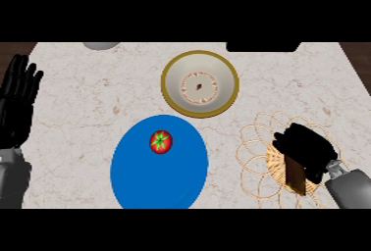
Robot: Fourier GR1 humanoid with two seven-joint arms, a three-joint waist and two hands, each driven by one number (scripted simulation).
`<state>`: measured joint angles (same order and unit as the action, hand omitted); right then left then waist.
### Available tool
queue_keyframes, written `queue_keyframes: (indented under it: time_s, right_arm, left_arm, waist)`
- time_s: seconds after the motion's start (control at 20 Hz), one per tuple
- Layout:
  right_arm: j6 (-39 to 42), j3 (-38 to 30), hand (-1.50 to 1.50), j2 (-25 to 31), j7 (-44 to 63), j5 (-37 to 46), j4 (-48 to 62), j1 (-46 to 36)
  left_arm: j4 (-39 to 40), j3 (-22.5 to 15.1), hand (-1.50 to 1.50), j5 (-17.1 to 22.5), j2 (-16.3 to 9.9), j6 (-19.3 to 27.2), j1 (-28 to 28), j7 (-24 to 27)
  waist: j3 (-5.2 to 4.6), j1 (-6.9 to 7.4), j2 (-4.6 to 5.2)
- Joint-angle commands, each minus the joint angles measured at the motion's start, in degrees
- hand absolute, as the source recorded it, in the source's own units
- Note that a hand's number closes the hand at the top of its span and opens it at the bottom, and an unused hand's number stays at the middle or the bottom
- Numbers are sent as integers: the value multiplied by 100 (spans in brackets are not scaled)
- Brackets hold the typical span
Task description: Pick the sweet potato from the placemat and place it in the bowl
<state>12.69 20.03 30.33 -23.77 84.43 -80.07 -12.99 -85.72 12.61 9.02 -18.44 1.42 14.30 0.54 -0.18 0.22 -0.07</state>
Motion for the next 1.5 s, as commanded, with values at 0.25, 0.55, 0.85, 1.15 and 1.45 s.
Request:
queue_keyframes:
  time_s: [0.25,0.55,0.85,1.15,1.45]
  right_arm:
    - [356,-2886,150,461,-153,-1949,2454,-1027]
    - [-424,-3448,150,1069,-851,-2034,4178,-1974]
    - [-799,-3826,150,1561,-1292,-2138,5194,-2974]
    - [-293,-4162,150,1797,-2300,-2693,5446,-3833]
    - [932,-4355,150,1801,-2662,-3222,5483,-4537]
  left_arm:
    - [-74,-70,0,10,52,-12,172,33]
    - [-16,-188,0,20,53,-118,294,-102]
    - [219,-217,0,-126,213,-61,179,346]
    - [87,-153,0,-102,188,-8,97,196]
    - [91,-39,0,-64,57,-47,87,52]
  waist:
    - [70,288,217]
    - [62,399,184]
    - [42,338,150]
    - [34,269,92]
    - [18,112,20]
